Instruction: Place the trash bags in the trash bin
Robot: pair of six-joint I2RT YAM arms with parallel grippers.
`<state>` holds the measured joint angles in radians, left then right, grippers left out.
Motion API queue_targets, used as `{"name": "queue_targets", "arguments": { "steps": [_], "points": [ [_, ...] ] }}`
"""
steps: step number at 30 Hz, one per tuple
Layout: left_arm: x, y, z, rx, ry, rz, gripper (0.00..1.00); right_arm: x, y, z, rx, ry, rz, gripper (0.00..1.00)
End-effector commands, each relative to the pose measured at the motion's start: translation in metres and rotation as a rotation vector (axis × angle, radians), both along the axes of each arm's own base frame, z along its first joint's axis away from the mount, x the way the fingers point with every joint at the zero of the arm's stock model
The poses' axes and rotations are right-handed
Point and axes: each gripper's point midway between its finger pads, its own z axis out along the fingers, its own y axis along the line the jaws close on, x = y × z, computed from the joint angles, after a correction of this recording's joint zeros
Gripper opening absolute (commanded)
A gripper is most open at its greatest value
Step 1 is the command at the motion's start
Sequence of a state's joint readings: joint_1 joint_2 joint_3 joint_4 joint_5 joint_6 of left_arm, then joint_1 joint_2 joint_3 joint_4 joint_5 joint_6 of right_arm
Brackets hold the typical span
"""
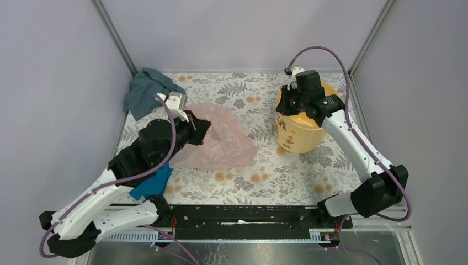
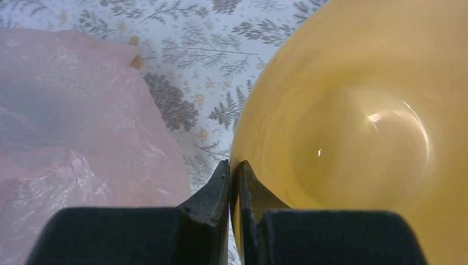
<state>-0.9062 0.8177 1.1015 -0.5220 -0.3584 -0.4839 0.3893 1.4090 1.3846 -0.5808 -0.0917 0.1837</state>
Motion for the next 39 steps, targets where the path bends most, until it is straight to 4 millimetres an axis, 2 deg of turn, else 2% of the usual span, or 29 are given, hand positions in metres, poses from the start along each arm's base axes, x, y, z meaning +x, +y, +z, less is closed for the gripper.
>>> {"name": "queue_targets", "arguments": {
  "steps": [1, 5, 9, 12, 15, 17, 20, 25, 28, 30, 34, 36, 39],
  "points": [
    [-0.006, 0.000, 0.058, -0.043, -0.138, -0.063, 0.00, -0.014, 0.054, 0.026, 0.173, -0.043, 0.171, 0.00],
    [-0.015, -0.002, 0.078, -0.043, -0.194, -0.127, 0.00, -0.015, 0.073, 0.033, 0.171, -0.072, 0.205, 0.00],
    [-0.044, -0.019, 0.097, -0.048, -0.266, -0.339, 0.00, -0.016, 0.090, 0.035, 0.184, -0.066, 0.244, 0.00],
    [-0.061, -0.022, 0.115, -0.062, -0.333, -0.432, 0.00, -0.019, 0.108, 0.033, 0.195, -0.052, 0.290, 0.01],
    [-0.066, -0.016, 0.135, -0.068, -0.391, -0.434, 0.00, -0.021, 0.117, 0.032, 0.185, -0.039, 0.298, 0.10],
    [-0.064, -0.012, 0.143, -0.067, -0.405, -0.413, 0.00, -0.024, 0.118, 0.038, 0.176, -0.042, 0.313, 0.25],
    [-0.058, -0.010, 0.153, -0.070, -0.407, -0.380, 0.00, -0.025, 0.103, 0.058, 0.131, -0.080, 0.275, 0.46],
    [-0.053, -0.015, 0.156, -0.053, -0.399, -0.378, 0.00, -0.034, 0.060, 0.089, 0.004, -0.166, 0.197, 0.68],
    [-0.057, -0.021, 0.156, -0.035, -0.409, -0.425, 0.00, -0.041, 0.035, 0.110, -0.050, -0.237, 0.142, 0.81],
    [-0.063, -0.026, 0.153, -0.018, -0.387, -0.474, 0.00, -0.052, 0.028, 0.132, -0.018, -0.284, 0.134, 0.84],
    [-0.072, -0.037, 0.144, -0.004, -0.326, -0.559, 0.00, -0.093, 0.043, 0.188, 0.205, -0.383, 0.262, 0.86],
    [-0.077, -0.042, 0.140, -0.006, -0.298, -0.595, 0.00, -0.119, 0.059, 0.215, 0.332, -0.440, 0.398, 0.88],
    [-0.085, -0.047, 0.140, -0.011, -0.274, -0.652, 0.00, -0.172, 0.085, 0.251, 0.508, -0.530, 0.721, 0.92]
  ]
}}
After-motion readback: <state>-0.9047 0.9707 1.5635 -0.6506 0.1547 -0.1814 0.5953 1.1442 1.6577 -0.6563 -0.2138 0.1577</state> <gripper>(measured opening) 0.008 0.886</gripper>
